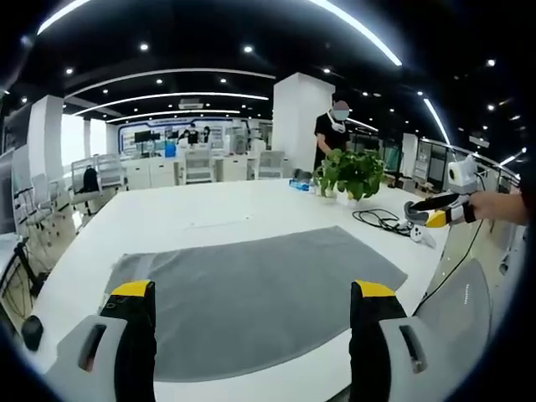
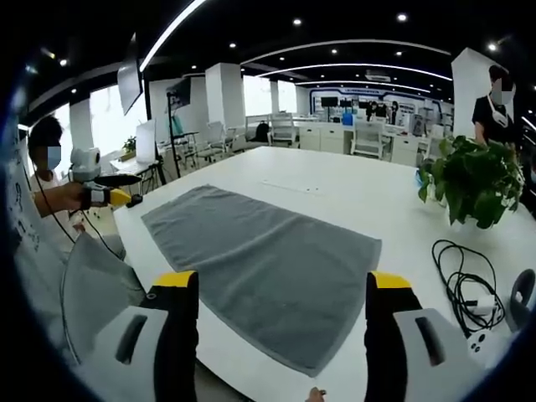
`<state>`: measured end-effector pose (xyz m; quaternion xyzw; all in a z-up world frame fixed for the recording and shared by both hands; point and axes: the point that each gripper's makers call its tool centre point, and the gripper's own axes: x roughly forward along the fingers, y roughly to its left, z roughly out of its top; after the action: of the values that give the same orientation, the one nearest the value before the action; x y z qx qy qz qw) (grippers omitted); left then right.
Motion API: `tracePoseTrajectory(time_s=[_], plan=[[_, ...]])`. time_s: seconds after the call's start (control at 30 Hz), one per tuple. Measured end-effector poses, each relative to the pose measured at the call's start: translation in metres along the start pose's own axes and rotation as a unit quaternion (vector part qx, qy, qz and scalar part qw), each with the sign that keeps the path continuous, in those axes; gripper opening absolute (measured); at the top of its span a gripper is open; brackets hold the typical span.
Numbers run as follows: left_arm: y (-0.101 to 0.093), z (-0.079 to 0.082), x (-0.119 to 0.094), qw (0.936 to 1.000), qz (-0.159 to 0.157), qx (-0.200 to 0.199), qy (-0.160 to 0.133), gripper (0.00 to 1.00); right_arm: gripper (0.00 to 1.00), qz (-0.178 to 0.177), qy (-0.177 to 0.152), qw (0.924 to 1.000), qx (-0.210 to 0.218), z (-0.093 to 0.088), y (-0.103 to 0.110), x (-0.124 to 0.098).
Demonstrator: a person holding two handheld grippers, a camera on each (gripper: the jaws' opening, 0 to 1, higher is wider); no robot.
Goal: Fold the towel on the table until its edges align and the towel forms a compact rectangular stack.
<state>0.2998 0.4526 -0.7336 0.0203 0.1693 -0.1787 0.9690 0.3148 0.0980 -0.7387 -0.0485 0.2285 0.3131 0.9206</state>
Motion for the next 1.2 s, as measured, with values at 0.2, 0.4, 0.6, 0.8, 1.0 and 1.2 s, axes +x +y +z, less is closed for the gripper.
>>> tracePoseTrajectory(time_s=[0.2,0.4,0.6,0.8,1.0,1.2], plan=[[-0.003,0.001,0.001,1.0,-0.005,0.001,0.001,1.0,0.82,-0.002,0.004,1.0,0.001,-0.001,-0.001,-0.001],[-0.009,0.0,0.005,0.9999,-0.014,0.004,0.006,1.0,0.81,-0.003,0.007,1.0,-0.001,-0.001,-0.005,-0.004],[-0.024,0.004,0.01,0.9996,-0.028,0.005,0.005,1.0,0.81,-0.006,0.005,1.0,0.0,0.0,-0.012,-0.005],[-0.041,0.005,0.018,0.9987,-0.05,0.012,0.008,1.0,0.8,-0.008,0.004,1.0,0.001,0.002,-0.02,-0.006],[-0.052,0.009,0.024,0.9978,-0.063,0.018,0.008,1.0,0.79,-0.008,0.003,1.0,-0.003,0.005,-0.028,-0.007],[-0.074,0.026,0.032,0.9965,-0.08,0.024,-0.004,0.99,0.78,-0.009,0.0,0.9999,-0.01,0.011,-0.04,-0.009]])
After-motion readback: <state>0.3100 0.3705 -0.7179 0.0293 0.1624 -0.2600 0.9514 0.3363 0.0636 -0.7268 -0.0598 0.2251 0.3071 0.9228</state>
